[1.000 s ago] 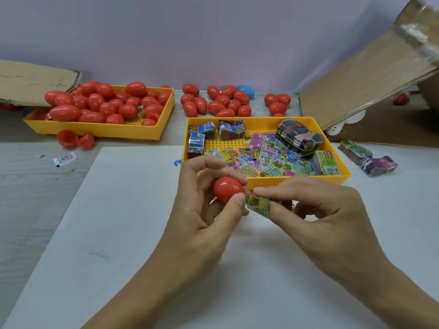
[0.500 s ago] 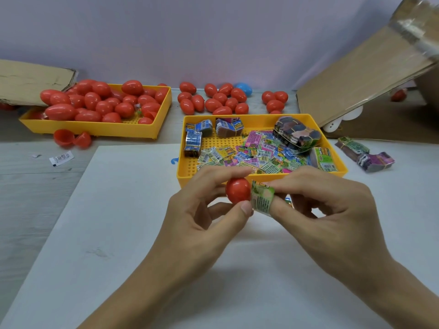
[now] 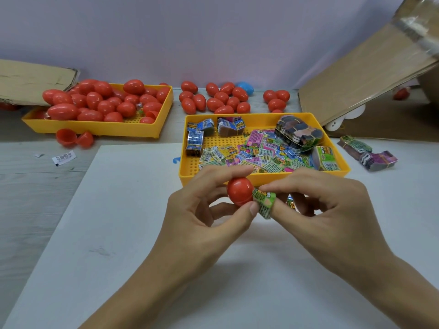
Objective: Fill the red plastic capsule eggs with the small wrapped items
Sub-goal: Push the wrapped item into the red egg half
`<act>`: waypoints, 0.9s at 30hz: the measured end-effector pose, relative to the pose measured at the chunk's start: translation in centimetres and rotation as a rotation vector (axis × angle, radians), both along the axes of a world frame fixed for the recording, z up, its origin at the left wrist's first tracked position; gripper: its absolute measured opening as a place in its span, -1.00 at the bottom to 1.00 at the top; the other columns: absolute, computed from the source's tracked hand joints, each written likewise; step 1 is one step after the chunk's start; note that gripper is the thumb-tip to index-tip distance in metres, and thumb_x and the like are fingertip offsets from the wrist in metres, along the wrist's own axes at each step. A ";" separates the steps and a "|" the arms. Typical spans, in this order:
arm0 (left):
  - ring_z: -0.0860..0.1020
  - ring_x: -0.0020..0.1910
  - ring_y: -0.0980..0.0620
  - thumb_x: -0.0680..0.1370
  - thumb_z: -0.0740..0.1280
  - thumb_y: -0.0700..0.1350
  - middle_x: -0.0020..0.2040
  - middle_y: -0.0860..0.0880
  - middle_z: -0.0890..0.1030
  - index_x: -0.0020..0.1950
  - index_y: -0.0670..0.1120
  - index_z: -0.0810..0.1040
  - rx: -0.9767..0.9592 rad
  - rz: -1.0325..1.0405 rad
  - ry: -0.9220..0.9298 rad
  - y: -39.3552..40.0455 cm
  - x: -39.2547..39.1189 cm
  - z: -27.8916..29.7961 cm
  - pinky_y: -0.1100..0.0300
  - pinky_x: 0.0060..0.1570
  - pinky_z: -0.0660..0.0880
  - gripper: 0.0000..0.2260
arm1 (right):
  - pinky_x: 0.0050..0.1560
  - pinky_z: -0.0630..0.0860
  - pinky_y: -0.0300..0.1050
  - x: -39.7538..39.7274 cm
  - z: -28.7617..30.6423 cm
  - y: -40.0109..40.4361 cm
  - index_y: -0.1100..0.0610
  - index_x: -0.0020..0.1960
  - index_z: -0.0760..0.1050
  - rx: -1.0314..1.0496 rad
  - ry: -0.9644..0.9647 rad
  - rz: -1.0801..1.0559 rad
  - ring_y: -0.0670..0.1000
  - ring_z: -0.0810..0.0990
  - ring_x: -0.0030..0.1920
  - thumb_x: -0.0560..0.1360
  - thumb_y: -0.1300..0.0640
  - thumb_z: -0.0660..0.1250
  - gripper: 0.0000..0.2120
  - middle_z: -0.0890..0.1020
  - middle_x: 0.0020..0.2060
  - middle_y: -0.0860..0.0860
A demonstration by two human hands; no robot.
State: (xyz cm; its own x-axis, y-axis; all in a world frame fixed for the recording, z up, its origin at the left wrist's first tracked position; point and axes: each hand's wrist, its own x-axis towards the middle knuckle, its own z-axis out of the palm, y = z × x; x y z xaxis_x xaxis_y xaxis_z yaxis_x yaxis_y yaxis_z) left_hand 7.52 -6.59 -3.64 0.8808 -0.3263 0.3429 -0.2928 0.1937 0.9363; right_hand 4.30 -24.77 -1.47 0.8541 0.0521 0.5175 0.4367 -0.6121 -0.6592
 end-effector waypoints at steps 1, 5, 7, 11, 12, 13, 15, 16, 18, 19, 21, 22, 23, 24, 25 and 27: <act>0.66 0.06 -0.17 0.44 0.48 -0.19 0.11 -0.10 0.60 0.21 -0.02 0.64 -0.003 0.003 0.002 0.0 0.0 0.0 0.07 0.01 0.63 -0.66 | -0.37 0.28 -0.39 0.0 0.0 0.0 0.08 -0.10 0.71 -0.001 -0.003 0.005 -0.07 0.43 -0.39 0.39 0.21 0.47 -0.89 0.63 -0.32 -0.05; 0.70 0.01 -0.09 0.41 0.49 -0.18 0.06 -0.11 0.68 0.19 0.01 0.67 -0.037 0.044 0.023 0.0 -0.1 0.1 0.17 0.02 0.62 -0.64 | -0.49 0.39 -0.11 -0.1 0.4 0.0 0.02 0.00 0.70 0.065 0.040 0.059 0.01 0.56 -0.28 0.42 0.06 0.44 -0.83 0.63 -0.23 -0.09; 0.69 0.04 -0.08 0.40 0.50 -0.16 0.06 -0.06 0.70 0.19 0.04 0.67 -0.027 0.064 0.009 0.1 -0.1 0.1 0.19 0.03 0.61 -0.64 | -0.48 0.45 -0.07 -0.1 0.5 0.0 0.01 0.00 0.68 0.097 0.052 0.014 0.02 0.61 -0.22 0.41 0.14 0.48 -0.83 0.63 -0.22 -0.09; 0.68 0.06 -0.10 0.40 0.51 -0.16 0.09 -0.10 0.68 0.21 0.02 0.66 -0.029 0.047 0.015 0.0 -0.1 0.3 0.19 0.04 0.61 -0.62 | -0.49 0.51 -0.09 -0.1 0.4 0.2 0.03 -0.15 0.68 0.223 0.114 -0.013 -0.01 0.65 -0.26 0.40 0.23 0.55 -0.88 0.67 -0.29 -0.09; 0.68 0.07 -0.10 0.40 0.51 -0.16 0.10 -0.11 0.67 0.21 0.01 0.66 -0.029 0.044 0.018 0.0 -0.1 0.4 0.19 0.03 0.61 -0.62 | -0.51 0.50 -0.08 -0.1 0.5 0.3 0.04 -0.17 0.68 0.227 0.126 0.007 -0.01 0.64 -0.29 0.40 0.17 0.54 -0.94 0.66 -0.32 -0.09; 0.67 0.07 -0.10 0.41 0.50 -0.16 0.10 -0.11 0.66 0.22 0.01 0.65 -0.026 0.041 0.019 0.0 -0.1 0.4 0.20 0.03 0.61 -0.62 | -0.51 0.49 -0.07 -0.2 0.5 0.4 0.04 -0.19 0.68 0.214 0.133 0.016 -0.01 0.64 -0.31 0.39 0.11 0.51 -0.98 0.65 -0.35 -0.09; 0.67 0.09 -0.10 0.43 0.48 -0.15 0.09 -0.08 0.64 0.23 0.00 0.65 -0.030 0.031 0.025 0.1 -0.2 0.5 0.22 0.03 0.60 -0.63 | -0.51 0.48 -0.06 -0.2 0.7 0.5 0.02 -0.21 0.68 0.197 0.134 0.009 -0.01 0.62 -0.34 0.38 0.06 0.48 -0.95 0.64 -0.38 -0.08; 0.66 0.10 -0.11 0.44 0.46 -0.15 0.09 -0.08 0.64 0.24 0.01 0.65 -0.035 0.029 0.030 0.1 -0.2 0.5 0.22 0.04 0.59 -0.64 | -0.50 0.47 -0.05 -0.1 0.8 0.5 0.02 -0.22 0.68 0.203 0.133 0.008 0.00 0.62 -0.34 0.38 0.04 0.48 -0.94 0.64 -0.38 -0.06; 0.66 0.10 -0.09 0.46 0.44 -0.14 0.08 -0.06 0.63 0.26 0.03 0.64 -0.035 0.032 0.035 0.1 -0.2 0.5 0.21 0.04 0.59 -0.63 | -0.47 0.48 -0.02 -0.2 0.9 0.4 0.02 -0.20 0.69 0.197 0.124 0.005 0.00 0.62 -0.34 0.38 -0.04 0.46 -0.86 0.65 -0.36 -0.04; 0.66 0.10 -0.08 0.46 0.44 -0.14 0.07 -0.05 0.63 0.26 0.03 0.63 -0.031 0.033 0.033 0.1 -0.2 0.5 0.22 0.04 0.59 -0.63 | -0.45 0.48 -0.01 -0.2 1.0 0.4 0.02 -0.19 0.69 0.186 0.121 0.002 0.00 0.63 -0.33 0.38 -0.07 0.42 -0.82 0.66 -0.35 -0.04; 0.65 0.09 -0.07 0.45 0.44 -0.15 0.07 -0.05 0.62 0.27 0.02 0.63 -0.016 0.030 0.022 0.1 -0.2 0.5 0.24 0.05 0.58 -0.63 | -0.44 0.50 0.00 -0.1 1.0 0.3 0.01 -0.16 0.71 0.184 0.130 -0.011 0.00 0.64 -0.30 0.38 -0.03 0.44 -0.86 0.68 -0.32 -0.05; 0.65 0.09 -0.08 0.45 0.45 -0.15 0.07 -0.05 0.62 0.26 0.01 0.64 -0.007 0.030 0.017 0.2 -0.2 0.5 0.24 0.05 0.59 -0.63 | -0.43 0.51 0.01 -0.1 0.9 0.3 0.00 -0.14 0.71 0.185 0.136 -0.017 -0.01 0.64 -0.29 0.38 0.03 0.45 -0.90 0.69 -0.31 -0.06; 0.66 0.09 -0.09 0.44 0.46 -0.15 0.08 -0.05 0.63 0.24 0.01 0.65 0.001 0.034 0.016 0.2 -0.2 0.5 0.23 0.04 0.59 -0.64 | -0.43 0.52 0.02 -0.1 0.9 0.3 -0.02 -0.11 0.71 0.184 0.138 -0.022 -0.01 0.65 -0.28 0.39 0.09 0.43 -0.89 0.69 -0.30 -0.07; 0.66 0.08 -0.09 0.44 0.47 -0.14 0.08 -0.05 0.64 0.22 0.01 0.66 0.008 0.043 0.019 0.2 -0.1 0.5 0.22 0.02 0.60 -0.65 | -0.43 0.53 0.04 -0.2 1.0 0.3 -0.04 -0.09 0.71 0.187 0.141 -0.016 -0.01 0.65 -0.27 0.40 0.10 0.42 -0.87 0.69 -0.28 -0.07; 0.68 0.05 -0.09 0.43 0.48 -0.13 0.07 -0.05 0.65 0.20 0.02 0.67 0.012 0.057 0.025 0.2 -0.1 0.5 0.21 -0.01 0.61 -0.66 | -0.43 0.53 0.05 -0.2 1.1 0.3 -0.06 -0.07 0.70 0.184 0.138 0.000 0.00 0.65 -0.27 0.40 0.06 0.43 -0.87 0.69 -0.28 -0.07; 0.69 -0.02 -0.11 0.42 0.50 -0.12 0.04 -0.08 0.65 0.17 0.05 0.68 0.011 0.078 0.040 0.2 -0.1 0.6 0.14 -0.06 0.63 -0.68 | -0.43 0.52 0.04 -0.2 1.2 0.3 -0.06 -0.08 0.69 0.177 0.131 0.026 0.00 0.64 -0.27 0.42 -0.04 0.38 -0.84 0.68 -0.28 -0.08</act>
State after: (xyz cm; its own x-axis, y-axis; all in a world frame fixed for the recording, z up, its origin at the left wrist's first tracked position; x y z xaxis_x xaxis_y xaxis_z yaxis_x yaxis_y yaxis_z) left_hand 7.42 -6.44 -3.08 0.9166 -0.2598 0.3040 -0.2693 0.1611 0.9495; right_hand 4.05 -24.48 -0.30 0.9141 -0.0066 0.4053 0.3545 -0.4718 -0.8073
